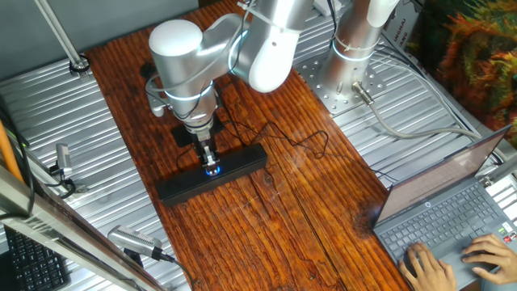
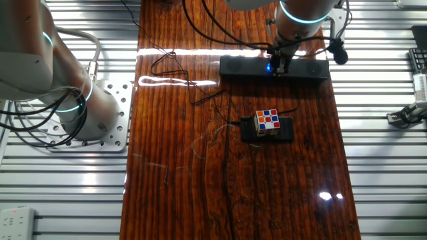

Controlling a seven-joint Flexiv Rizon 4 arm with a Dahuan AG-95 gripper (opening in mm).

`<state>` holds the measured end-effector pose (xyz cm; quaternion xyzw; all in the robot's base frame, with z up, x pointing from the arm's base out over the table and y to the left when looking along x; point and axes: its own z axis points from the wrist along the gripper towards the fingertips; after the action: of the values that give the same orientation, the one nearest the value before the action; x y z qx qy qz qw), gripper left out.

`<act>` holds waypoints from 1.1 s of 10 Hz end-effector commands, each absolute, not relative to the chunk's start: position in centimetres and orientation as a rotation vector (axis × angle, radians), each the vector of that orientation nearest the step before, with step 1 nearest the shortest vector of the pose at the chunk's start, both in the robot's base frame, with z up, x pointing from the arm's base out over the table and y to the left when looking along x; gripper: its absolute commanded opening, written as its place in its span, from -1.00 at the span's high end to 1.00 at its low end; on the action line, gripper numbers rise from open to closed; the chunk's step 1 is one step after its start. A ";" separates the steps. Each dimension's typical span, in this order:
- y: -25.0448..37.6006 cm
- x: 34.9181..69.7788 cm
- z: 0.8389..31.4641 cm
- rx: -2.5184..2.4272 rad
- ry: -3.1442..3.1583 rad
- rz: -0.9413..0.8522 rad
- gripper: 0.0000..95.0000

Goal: Turn the knob to increase the volume of the speaker

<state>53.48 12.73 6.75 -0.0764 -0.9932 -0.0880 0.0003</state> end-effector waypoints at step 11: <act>12.7 53.5 6.8 -0.402 -3.091 -0.315 1.00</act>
<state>53.51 12.77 6.74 -0.1292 -0.9867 -0.0989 0.0037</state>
